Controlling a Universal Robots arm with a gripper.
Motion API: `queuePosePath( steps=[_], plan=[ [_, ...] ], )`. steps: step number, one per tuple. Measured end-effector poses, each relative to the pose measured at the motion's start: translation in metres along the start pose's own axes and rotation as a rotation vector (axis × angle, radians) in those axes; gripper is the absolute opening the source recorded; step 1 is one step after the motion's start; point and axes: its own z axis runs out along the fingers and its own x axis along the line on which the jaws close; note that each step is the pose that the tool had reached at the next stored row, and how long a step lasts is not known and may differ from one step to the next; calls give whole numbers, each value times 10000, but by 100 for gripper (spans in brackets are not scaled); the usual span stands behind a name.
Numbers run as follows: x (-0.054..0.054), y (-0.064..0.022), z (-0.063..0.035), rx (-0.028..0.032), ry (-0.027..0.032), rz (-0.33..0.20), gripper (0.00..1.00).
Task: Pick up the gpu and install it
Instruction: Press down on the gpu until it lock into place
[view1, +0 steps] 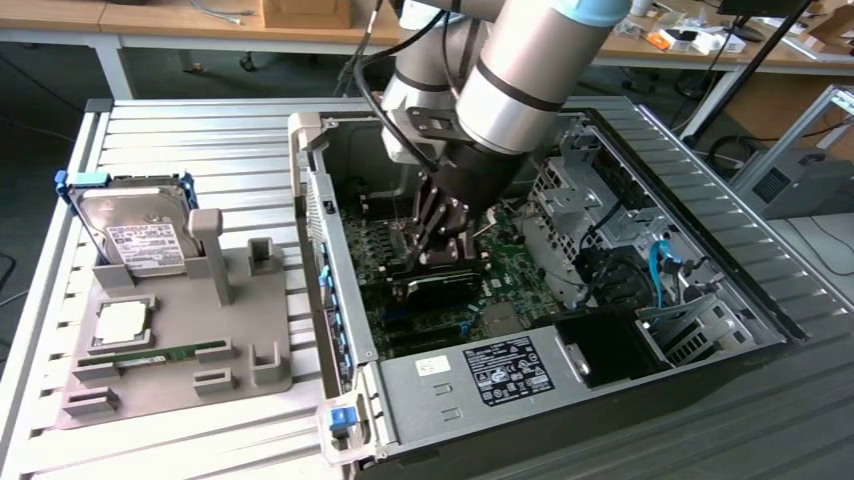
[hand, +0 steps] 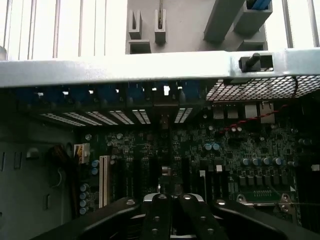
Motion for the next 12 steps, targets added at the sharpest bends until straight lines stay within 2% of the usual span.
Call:
queuePosePath(
  steps=[6, 9, 10, 11, 12],
  plan=[
    [-6, -260, -60, -95, -2, -3, 11],
    [-5, -265, -61, -95, -12, -5, 11],
    [-5, -265, -61, -69, -13, -4, 11],
    [-5, -265, -60, 246, -13, 6, 11],
    [-5, -265, -59, 520, -17, 16, 11]
  ],
)
